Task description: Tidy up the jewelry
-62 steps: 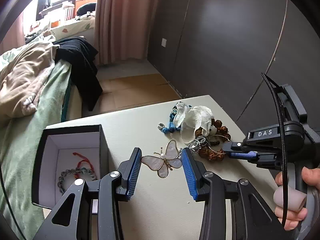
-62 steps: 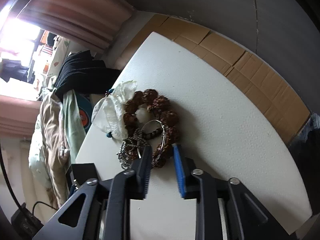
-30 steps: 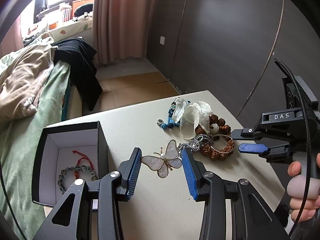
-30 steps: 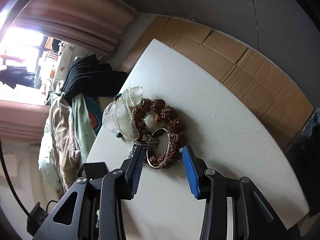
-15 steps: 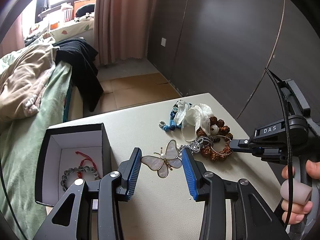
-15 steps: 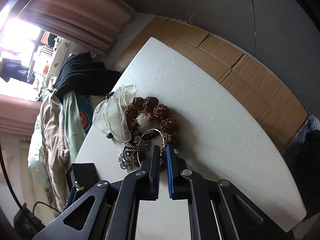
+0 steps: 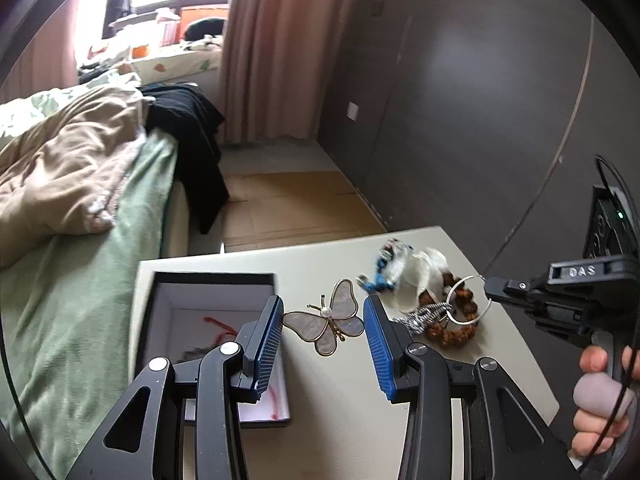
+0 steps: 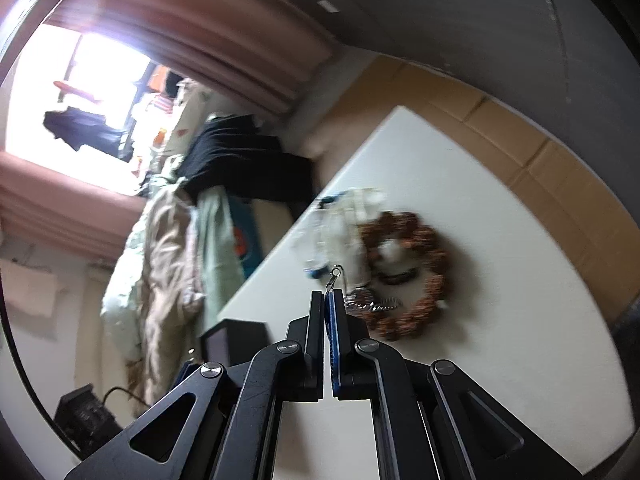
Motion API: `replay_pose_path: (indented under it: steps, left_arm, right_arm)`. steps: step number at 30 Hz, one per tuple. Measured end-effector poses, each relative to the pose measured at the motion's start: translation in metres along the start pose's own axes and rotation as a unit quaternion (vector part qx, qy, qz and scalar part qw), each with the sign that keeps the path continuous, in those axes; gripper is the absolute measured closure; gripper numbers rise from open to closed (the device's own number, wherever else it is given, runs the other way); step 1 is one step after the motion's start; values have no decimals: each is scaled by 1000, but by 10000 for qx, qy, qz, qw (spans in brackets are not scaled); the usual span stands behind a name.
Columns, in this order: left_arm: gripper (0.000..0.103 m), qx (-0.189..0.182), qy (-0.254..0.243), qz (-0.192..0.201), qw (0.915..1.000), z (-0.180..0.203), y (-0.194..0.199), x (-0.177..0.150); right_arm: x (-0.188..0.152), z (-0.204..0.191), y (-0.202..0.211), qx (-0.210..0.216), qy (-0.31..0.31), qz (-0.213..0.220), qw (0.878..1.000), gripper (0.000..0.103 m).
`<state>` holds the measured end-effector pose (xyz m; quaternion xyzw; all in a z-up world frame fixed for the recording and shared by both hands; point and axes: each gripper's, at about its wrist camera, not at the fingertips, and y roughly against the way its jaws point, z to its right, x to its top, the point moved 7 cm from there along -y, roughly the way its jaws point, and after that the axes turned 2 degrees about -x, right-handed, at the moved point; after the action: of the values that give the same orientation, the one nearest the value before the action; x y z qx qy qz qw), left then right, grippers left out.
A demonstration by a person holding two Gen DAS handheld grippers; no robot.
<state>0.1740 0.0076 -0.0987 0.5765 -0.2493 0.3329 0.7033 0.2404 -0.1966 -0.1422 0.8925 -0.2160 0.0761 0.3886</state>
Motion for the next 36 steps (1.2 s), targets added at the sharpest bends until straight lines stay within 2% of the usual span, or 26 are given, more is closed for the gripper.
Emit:
replay_pose_path:
  steps: [11,16,18,20,21,33,35,36]
  left_arm:
    - [60,198,427,166,9988,-40,13,11]
    - [59,173,818,153,9964,-58,18,14]
    - [48,177,1041,145,9943,-68,20,15]
    - [24,272,1195,200,9923,-77,24,15]
    - [21,302,1254,238,9914,-81,26,15]
    - [20,497,1743,405,9826,-116,42,18]
    - [20,524,1748,428,9823,-118,44,18]
    - [20,536,1753,425,9821,-119,44,18]
  right_arm:
    - [-18,-56,-6,920,324,-22,9952,99]
    - [-26,-78,-8,1285,437,-17,9907,99]
    - [-32,-87,-14,1446,467,-89,9883,99]
    - [-40,-98,-20,1564,514,-174,9862,99]
    - [-42,-101,-23,1592,531,-207,9856,99]
    - [-81,-148,-64,2171,884,-808,9688,99]
    - [-88,-152,-80,2034,1036,-1068,9677,94]
    - [-90,-151,-83,1972,1028,-1143,9682,77]
